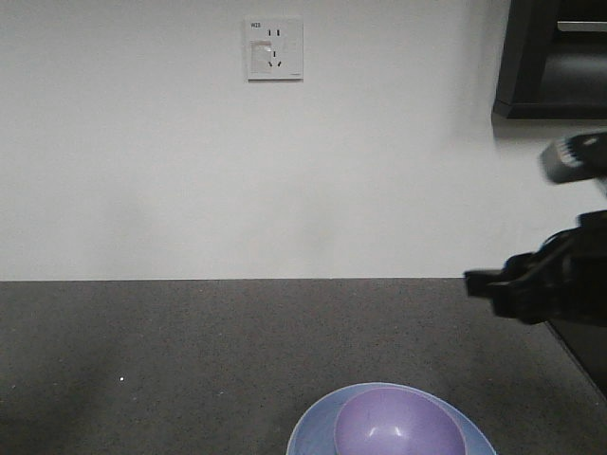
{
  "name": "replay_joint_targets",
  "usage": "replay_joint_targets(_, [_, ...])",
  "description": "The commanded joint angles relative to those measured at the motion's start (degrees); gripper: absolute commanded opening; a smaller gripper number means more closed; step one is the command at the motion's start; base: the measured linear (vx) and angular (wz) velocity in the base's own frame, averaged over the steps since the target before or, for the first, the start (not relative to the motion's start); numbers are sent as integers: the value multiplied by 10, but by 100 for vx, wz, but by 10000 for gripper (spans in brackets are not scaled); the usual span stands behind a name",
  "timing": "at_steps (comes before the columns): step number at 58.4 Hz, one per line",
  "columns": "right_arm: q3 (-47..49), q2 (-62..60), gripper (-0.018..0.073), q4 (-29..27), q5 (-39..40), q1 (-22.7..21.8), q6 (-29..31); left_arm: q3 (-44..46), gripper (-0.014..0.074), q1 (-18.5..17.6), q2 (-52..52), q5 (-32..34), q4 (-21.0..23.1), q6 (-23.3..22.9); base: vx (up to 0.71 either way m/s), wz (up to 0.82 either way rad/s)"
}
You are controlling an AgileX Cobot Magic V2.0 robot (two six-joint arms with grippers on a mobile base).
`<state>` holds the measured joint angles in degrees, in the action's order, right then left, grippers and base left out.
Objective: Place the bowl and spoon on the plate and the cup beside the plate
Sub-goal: 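Lower the bowl onto the plate with the right gripper and release, then move the left gripper over the bowl and drop the spoon inside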
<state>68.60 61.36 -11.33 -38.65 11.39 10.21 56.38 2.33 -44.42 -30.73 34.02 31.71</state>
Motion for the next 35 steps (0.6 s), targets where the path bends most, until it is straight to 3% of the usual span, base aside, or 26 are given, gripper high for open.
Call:
replay_joint_targets(1, [-29, -99, 522, 17, 60, -2, -15, 16, 4, -2, -6, 47, 52, 2, 0, 0])
replay_joint_targets(4, [-61, -148, 522, 22, 55, -2, -21, 16, 4, -2, -10, 42, 81, 4, 0, 0])
replay_joint_targets(9, [-124, -229, 522, 42, 60, -2, -23, 16, 1, -2, -18, 29, 145, 51, 0, 0])
replay_joint_targets(13, [-164, -290, 522, 59, 73, -2, -38, 16, 1, -2, -31, 17, 212, 125, 0, 0])
replay_joint_targets(19, [-206, -364, 522, 74, 84, -2, -72, 16, 1, -6, -57, -2, 349, 227, 0, 0])
replay_joint_targets(25, [-225, -411, 522, 86, 80, -2, -121, 19, 1, -41, -87, -2, 459, 341, 0, 0])
replay_joint_targets(29, [-226, -418, 522, 91, 67, -2, -135, 28, 1, -74, -106, 6, 479, 391, 0, 0])
replay_joint_targets(35, [-226, -411, 522, 92, 60, -2, -137, 59, 1, -136, -141, 40, 478, 404, 0, 0])
